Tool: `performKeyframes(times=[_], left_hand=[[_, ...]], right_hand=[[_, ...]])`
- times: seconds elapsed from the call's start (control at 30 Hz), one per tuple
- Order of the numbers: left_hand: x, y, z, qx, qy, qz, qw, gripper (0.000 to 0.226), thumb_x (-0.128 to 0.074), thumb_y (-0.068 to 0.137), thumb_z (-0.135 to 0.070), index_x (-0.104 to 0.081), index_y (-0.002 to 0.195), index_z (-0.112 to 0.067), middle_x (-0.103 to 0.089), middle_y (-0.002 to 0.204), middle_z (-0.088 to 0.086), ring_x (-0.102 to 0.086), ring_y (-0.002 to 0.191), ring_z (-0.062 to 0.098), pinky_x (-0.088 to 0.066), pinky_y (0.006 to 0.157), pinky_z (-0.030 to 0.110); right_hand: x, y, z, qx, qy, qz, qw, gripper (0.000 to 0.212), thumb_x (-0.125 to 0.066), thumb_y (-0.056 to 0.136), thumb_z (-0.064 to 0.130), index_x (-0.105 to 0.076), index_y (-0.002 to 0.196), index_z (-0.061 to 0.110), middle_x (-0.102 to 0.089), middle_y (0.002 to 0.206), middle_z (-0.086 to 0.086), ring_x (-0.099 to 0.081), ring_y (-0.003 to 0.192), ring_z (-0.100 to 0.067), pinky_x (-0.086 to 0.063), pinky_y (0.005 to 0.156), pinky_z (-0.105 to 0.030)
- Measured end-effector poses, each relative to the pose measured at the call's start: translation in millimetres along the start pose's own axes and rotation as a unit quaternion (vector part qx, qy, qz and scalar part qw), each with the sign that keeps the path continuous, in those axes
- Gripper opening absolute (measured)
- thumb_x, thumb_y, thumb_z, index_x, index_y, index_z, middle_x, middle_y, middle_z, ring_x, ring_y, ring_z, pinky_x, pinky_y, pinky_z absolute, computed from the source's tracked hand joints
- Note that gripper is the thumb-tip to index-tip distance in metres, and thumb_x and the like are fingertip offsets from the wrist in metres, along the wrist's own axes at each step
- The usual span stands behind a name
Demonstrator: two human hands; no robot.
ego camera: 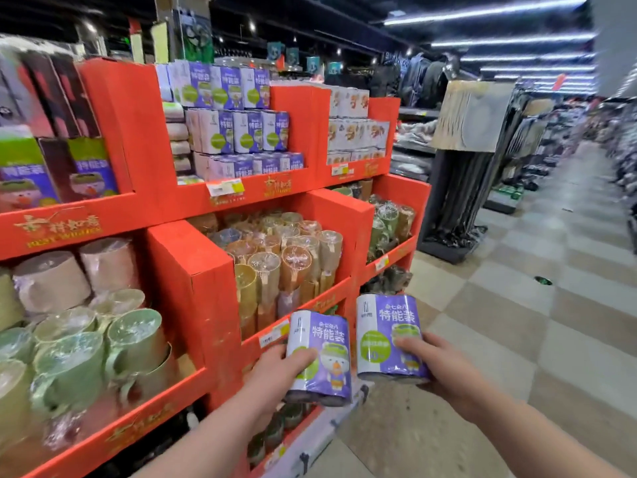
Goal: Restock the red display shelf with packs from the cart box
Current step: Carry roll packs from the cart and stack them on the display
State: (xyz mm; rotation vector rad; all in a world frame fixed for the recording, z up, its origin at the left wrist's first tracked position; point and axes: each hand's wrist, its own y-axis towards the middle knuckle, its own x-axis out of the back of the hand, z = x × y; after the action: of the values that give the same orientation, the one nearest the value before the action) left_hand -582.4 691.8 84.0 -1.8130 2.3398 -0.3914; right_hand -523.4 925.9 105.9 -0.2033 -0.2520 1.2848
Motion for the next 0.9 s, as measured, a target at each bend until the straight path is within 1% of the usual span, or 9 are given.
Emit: performKeyframes(times=[0.1,0.17,0.27,0.43,0.5,0.57,0.7,0.83,0.9], left_hand=[[9.4,41.4,-28.6,-0.017,-0.019,0.002,1.000,0.019,-0.068,0.086,-0.020,-0.065,0.099,-0.007,-0.069,0.072,0.000,-0.064,0.049,0.004,-0.044,0.046,0.015],[18.5,65.9,-45.8,-0.030,-0.016,0.006,0.999,0.027,-0.068,0.085,-0.024,-0.065,0.105,-0.005,-0.073,0.080,0.005,-0.068,0.061,0.013,-0.049,0.056,0.022],[33.8,96.6,-69.0,-0.051,-0.010,0.006,0.999,0.044,-0.070,0.070,-0.037,-0.064,0.104,-0.009,-0.074,0.090,0.008,-0.070,0.071,0.020,-0.051,0.060,0.027],[53.0,133.3,-94.4,-0.077,-0.021,-0.023,0.997,0.025,-0.068,0.085,-0.026,-0.065,0.104,-0.010,-0.075,0.088,0.008,-0.069,0.070,0.021,-0.054,0.068,0.033],[60.0,147.6,-101.7,-0.086,-0.031,-0.044,0.995,0.014,-0.063,0.089,-0.019,-0.066,0.100,-0.011,-0.075,0.079,0.003,-0.068,0.063,0.016,-0.054,0.061,0.028],[65.9,159.1,-110.1,-0.088,-0.044,-0.066,0.993,0.009,-0.062,0.090,-0.018,-0.067,0.095,-0.013,-0.074,0.073,-0.001,-0.068,0.059,0.013,-0.053,0.057,0.024],[78.6,188.8,-125.8,-0.093,-0.049,-0.113,0.988,0.030,-0.068,0.079,-0.036,-0.069,0.100,-0.015,-0.076,0.093,0.007,-0.071,0.084,0.025,-0.054,0.079,0.038],[87.6,221.1,-142.4,-0.109,-0.057,-0.163,0.979,0.062,-0.068,0.050,-0.057,-0.071,0.097,-0.016,-0.076,0.093,0.008,-0.071,0.091,0.032,-0.053,0.090,0.053],[91.2,237.2,-151.4,-0.115,-0.053,-0.195,0.973,0.064,-0.067,0.049,-0.058,-0.071,0.097,-0.016,-0.076,0.093,0.007,-0.071,0.091,0.031,-0.052,0.091,0.055]], right_hand=[[-6.6,37.6,25.0,0.011,0.001,-0.001,1.000,0.024,-0.064,0.087,0.025,-0.063,0.109,0.015,-0.076,0.090,-0.001,-0.066,0.063,-0.009,-0.049,0.057,-0.020],[-14.3,58.8,37.9,0.020,0.003,0.011,1.000,0.022,-0.063,0.088,0.024,-0.063,0.108,0.014,-0.076,0.089,0.000,-0.066,0.062,-0.008,-0.049,0.054,-0.018],[-24.2,90.3,52.3,0.033,0.006,0.020,0.999,0.025,-0.064,0.088,0.024,-0.062,0.110,0.014,-0.076,0.092,-0.003,-0.067,0.068,-0.013,-0.052,0.061,-0.023],[-42.3,135.8,80.2,0.044,0.008,0.042,0.998,0.022,-0.063,0.088,0.026,-0.063,0.108,0.016,-0.076,0.091,-0.002,-0.067,0.072,-0.016,-0.053,0.070,-0.029],[-48.2,157.6,91.8,0.045,0.012,0.057,0.997,0.027,-0.064,0.087,0.025,-0.062,0.111,0.014,-0.075,0.098,-0.007,-0.066,0.082,-0.023,-0.051,0.084,-0.040],[-55.9,180.5,103.8,0.049,0.017,0.077,0.996,0.027,-0.064,0.087,0.023,-0.062,0.112,0.012,-0.074,0.101,-0.011,-0.066,0.083,-0.025,-0.051,0.082,-0.041],[-74.7,235.0,133.7,0.075,0.017,0.111,0.991,0.025,-0.066,0.085,0.018,-0.061,0.109,0.013,-0.074,0.098,-0.010,-0.068,0.077,-0.023,-0.054,0.068,-0.032],[-93.4,296.3,178.8,0.118,0.006,0.165,0.979,0.056,-0.080,0.060,0.020,-0.059,0.112,0.013,-0.073,0.098,-0.007,-0.068,0.080,-0.025,-0.051,0.080,-0.042],[-104.0,329.9,205.0,0.140,0.006,0.198,0.970,0.054,-0.079,0.061,0.017,-0.060,0.111,0.014,-0.073,0.099,-0.007,-0.069,0.080,-0.024,-0.051,0.081,-0.042]])
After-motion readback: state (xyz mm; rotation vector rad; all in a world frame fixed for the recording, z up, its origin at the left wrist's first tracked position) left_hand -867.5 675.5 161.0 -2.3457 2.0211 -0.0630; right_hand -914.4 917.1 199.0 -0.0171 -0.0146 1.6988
